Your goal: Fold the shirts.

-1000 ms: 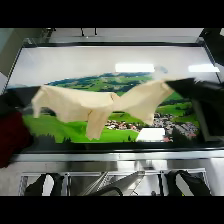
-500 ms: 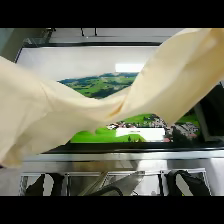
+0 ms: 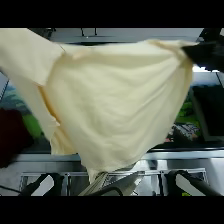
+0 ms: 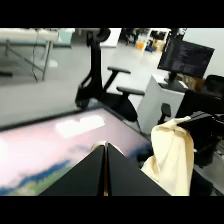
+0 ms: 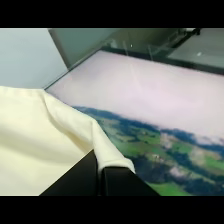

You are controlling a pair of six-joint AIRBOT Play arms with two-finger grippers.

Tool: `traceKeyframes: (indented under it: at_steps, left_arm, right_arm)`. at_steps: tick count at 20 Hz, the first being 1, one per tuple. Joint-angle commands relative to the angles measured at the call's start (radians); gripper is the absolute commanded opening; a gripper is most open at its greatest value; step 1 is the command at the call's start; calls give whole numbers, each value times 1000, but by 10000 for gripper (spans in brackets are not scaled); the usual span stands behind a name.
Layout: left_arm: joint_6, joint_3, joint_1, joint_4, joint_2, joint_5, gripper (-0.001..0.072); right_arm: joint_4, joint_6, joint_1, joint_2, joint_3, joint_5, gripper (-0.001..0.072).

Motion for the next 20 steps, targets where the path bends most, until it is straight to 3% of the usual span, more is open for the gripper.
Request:
traceKeyframes:
  at_steps: [1, 4, 7, 9, 11, 12, 13, 14, 17, 20]
  left_arm:
    - [49, -198, -290, 340, -204, 160, 12]
    - [23, -164, -396, 436, -470, 301, 12]
    - [-45, 27, -425, 441, -733, 207, 12]
    - [-95, 161, -425, 439, -839, 135, 13]
    - [-149, 271, -408, 440, -884, 57, 17]
    - [-161, 302, -386, 441, -884, 10, 291]
    - [-191, 308, -364, 441, -873, -18, 634]
    - [-232, 293, -335, 441, -852, -44, 706]
    - [-267, 153, -245, 446, -753, -119, 705]
    - [-300, -104, -193, 567, -626, -207, 705]
  right_arm:
    - [-51, -84, 108, -183, -108, -138, 17]
    - [-115, -84, 144, -379, -108, -319, 18]
    - [-52, -88, 144, -547, -108, -439, 18]
    - [50, -153, 143, -615, -107, -487, 39]
    - [89, -174, 137, -625, -103, -517, 341]
    - [85, -174, 126, -617, -101, -515, 386]
    - [71, -170, 106, -601, -101, -481, 386]
    - [53, -138, 79, -581, -101, -438, 384]
    - [-47, -3, -41, -507, -101, -258, 380]
    - [-233, 99, -160, -448, -113, -32, 358]
